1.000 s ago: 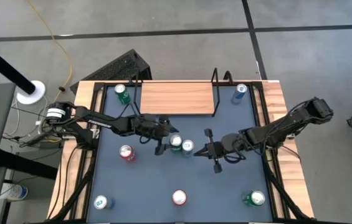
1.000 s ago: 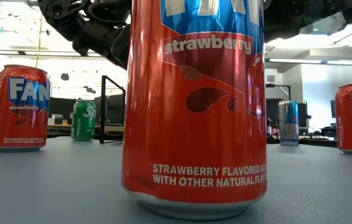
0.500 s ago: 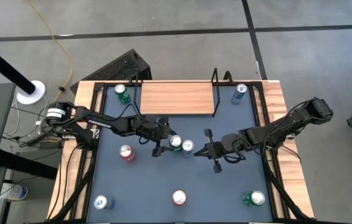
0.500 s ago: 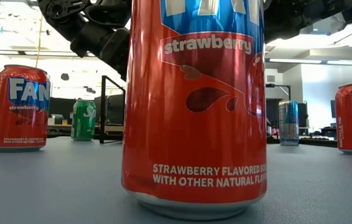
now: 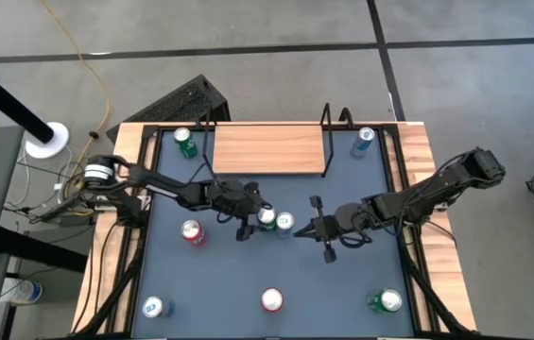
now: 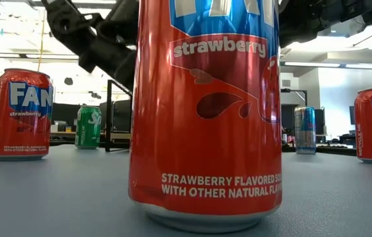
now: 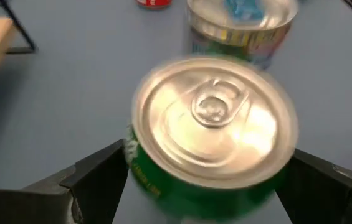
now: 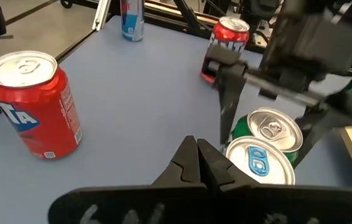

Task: Place canned beverage on shelf
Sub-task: Put the middle green soda can on the shelf

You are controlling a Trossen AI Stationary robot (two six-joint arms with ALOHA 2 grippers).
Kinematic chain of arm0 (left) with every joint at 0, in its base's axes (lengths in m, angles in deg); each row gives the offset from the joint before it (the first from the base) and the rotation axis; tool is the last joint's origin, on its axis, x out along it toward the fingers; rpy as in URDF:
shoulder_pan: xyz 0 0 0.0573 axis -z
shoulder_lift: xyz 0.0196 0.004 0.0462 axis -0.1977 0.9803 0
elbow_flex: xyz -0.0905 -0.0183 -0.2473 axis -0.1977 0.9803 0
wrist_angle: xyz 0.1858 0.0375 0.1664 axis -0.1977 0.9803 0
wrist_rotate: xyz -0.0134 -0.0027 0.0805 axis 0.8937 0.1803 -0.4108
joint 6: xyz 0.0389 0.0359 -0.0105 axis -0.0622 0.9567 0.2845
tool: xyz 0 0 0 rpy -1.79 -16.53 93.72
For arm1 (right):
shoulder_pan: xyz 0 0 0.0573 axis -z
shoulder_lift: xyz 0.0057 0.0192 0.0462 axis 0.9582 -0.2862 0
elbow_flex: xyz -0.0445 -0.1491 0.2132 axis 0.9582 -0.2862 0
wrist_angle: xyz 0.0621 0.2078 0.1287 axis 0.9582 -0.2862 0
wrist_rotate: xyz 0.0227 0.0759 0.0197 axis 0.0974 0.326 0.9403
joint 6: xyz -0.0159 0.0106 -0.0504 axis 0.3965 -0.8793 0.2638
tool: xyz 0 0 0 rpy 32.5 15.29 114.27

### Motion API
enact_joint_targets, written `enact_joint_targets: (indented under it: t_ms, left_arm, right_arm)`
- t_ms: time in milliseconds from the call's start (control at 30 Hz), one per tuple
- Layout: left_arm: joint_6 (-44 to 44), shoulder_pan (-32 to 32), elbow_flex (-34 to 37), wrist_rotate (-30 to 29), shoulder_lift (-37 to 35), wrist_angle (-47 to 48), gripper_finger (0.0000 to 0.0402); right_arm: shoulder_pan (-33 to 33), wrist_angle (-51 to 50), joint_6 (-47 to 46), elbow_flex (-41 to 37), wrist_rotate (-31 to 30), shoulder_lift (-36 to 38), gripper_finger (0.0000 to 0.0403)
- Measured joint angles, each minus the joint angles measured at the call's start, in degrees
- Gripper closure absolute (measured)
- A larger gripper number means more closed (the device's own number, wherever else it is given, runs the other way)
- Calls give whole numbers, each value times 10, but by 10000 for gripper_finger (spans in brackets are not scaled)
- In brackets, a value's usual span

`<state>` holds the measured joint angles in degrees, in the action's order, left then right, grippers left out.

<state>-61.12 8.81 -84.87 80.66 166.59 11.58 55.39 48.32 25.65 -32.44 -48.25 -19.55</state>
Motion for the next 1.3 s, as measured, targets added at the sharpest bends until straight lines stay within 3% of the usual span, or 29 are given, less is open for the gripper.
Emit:
enact_joint_targets:
  t_ms: [167, 400, 933, 1200, 1300]
  left_arm:
    - [1, 0, -6, -5, 35, -30, 54]
    - [-24, 1, -8, -12, 25, -24, 54]
    - [-64, 35, -9, -128, 14, 3, 55]
    - [-55, 35, -9, -122, 14, 4, 119]
    - [-39, 35, -10, -117, 10, 16, 120]
  right_arm:
    - [0, -5, 0, 0, 0, 0, 403]
    - [0, -8, 0, 0, 0, 0, 403]
    - [0, -12, 0, 0, 0, 0, 403]
    - [0, -12, 0, 0, 0, 0, 403]
    - [0, -12, 0, 0, 0, 0, 403]
